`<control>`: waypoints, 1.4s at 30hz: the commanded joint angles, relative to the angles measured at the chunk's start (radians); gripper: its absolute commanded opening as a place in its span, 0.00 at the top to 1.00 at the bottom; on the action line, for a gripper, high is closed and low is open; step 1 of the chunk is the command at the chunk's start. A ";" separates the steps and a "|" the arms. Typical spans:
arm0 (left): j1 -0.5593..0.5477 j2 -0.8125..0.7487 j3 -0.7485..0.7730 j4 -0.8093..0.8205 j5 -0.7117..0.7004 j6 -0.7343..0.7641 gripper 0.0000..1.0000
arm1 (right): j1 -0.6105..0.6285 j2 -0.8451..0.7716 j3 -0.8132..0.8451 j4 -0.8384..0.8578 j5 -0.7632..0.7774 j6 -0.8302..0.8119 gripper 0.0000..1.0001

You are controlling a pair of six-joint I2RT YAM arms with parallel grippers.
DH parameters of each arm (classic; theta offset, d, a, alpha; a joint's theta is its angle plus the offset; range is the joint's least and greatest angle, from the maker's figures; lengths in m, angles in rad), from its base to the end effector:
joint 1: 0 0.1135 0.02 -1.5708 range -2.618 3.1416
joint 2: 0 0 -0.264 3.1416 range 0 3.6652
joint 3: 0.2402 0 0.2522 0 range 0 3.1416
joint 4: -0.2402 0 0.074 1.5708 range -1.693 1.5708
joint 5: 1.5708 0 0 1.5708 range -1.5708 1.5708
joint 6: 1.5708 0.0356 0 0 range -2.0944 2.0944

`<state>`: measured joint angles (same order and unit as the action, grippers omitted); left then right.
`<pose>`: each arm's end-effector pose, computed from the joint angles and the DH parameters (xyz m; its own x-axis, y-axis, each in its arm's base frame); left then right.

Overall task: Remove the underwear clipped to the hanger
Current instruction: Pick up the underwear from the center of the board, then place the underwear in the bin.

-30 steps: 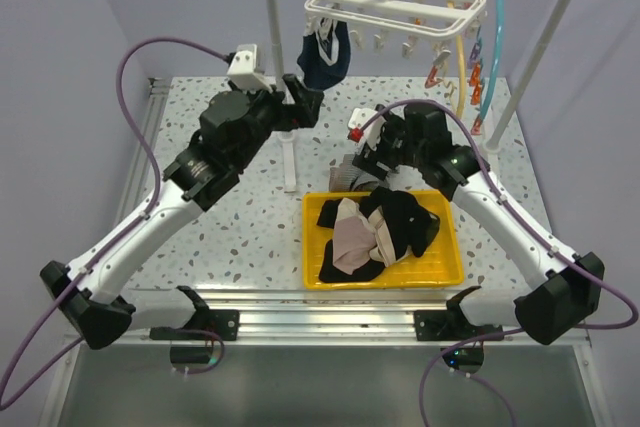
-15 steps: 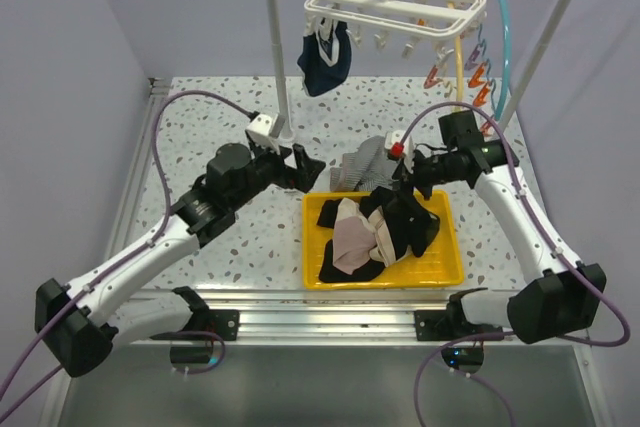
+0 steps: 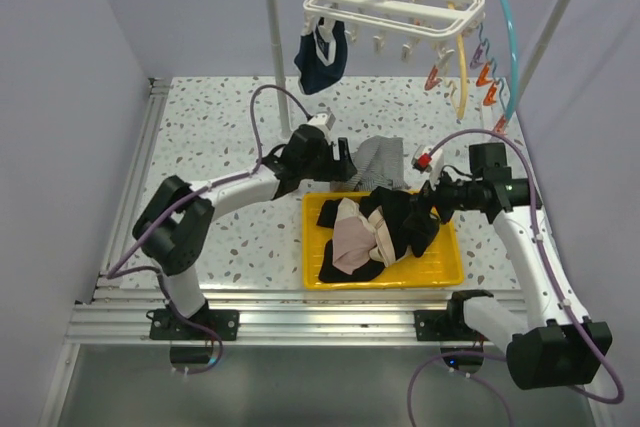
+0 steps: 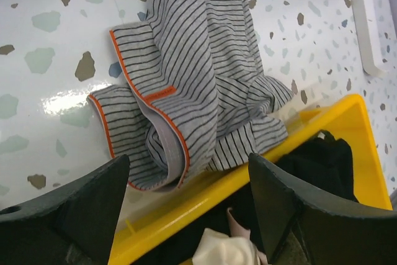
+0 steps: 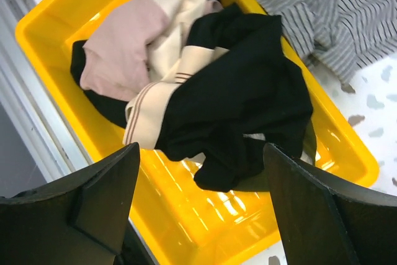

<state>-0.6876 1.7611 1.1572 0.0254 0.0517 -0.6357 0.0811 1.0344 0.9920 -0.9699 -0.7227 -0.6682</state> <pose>0.3059 -0.2536 0.2231 -0.7362 -0.1627 -0.6570 0.2861 0.8049 -0.5199 0.1832 0.0385 0.3046 -0.4094 -0.4995 -0.7635 -0.8456 0.5219 0.1120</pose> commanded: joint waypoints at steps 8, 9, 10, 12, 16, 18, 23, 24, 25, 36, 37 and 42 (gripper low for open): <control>-0.004 0.198 0.160 -0.009 0.010 -0.009 0.35 | -0.058 -0.033 -0.059 0.140 -0.017 0.197 0.16; -0.006 0.202 0.162 -0.004 0.019 -0.009 0.37 | -0.060 -0.033 -0.059 0.145 -0.015 0.197 0.16; -0.007 0.205 0.165 0.002 0.020 -0.007 0.41 | -0.061 -0.034 -0.059 0.148 -0.014 0.199 0.16; -0.007 0.215 0.171 0.013 0.036 -0.002 0.68 | -0.061 -0.036 -0.055 0.149 -0.018 0.205 0.16; -0.007 0.187 0.173 0.054 0.031 0.027 1.00 | -0.063 -0.036 -0.043 0.146 -0.030 0.205 0.16; -0.009 0.108 0.138 0.114 0.014 0.051 1.00 | -0.061 -0.040 -0.033 0.137 -0.034 0.185 0.16; -0.007 -0.130 -0.003 0.298 0.071 0.106 1.00 | -0.063 -0.071 -0.024 0.096 -0.069 0.113 0.16; -0.009 -0.161 -0.022 0.315 0.097 0.119 1.00 | -0.063 -0.089 -0.024 0.094 -0.093 0.096 0.16; -0.009 -0.190 -0.059 0.336 0.120 0.125 1.00 | -0.063 -0.097 -0.023 0.092 -0.104 0.090 0.16; -0.018 -0.633 -0.344 0.335 0.384 0.150 1.00 | -0.064 -0.117 -0.010 0.149 -0.159 0.113 0.15; -0.018 -0.665 -0.350 0.332 0.392 0.145 1.00 | -0.064 -0.112 -0.009 0.158 -0.162 0.117 0.15; -0.041 -0.698 -0.353 0.344 0.428 0.114 1.00 | -0.063 -0.080 -0.003 0.180 -0.179 0.145 0.15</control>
<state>-0.7109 1.0859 0.8017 0.3271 0.4206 -0.5072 0.0204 0.9382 0.9520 -0.8391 -0.8597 -0.5491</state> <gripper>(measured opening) 0.036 0.847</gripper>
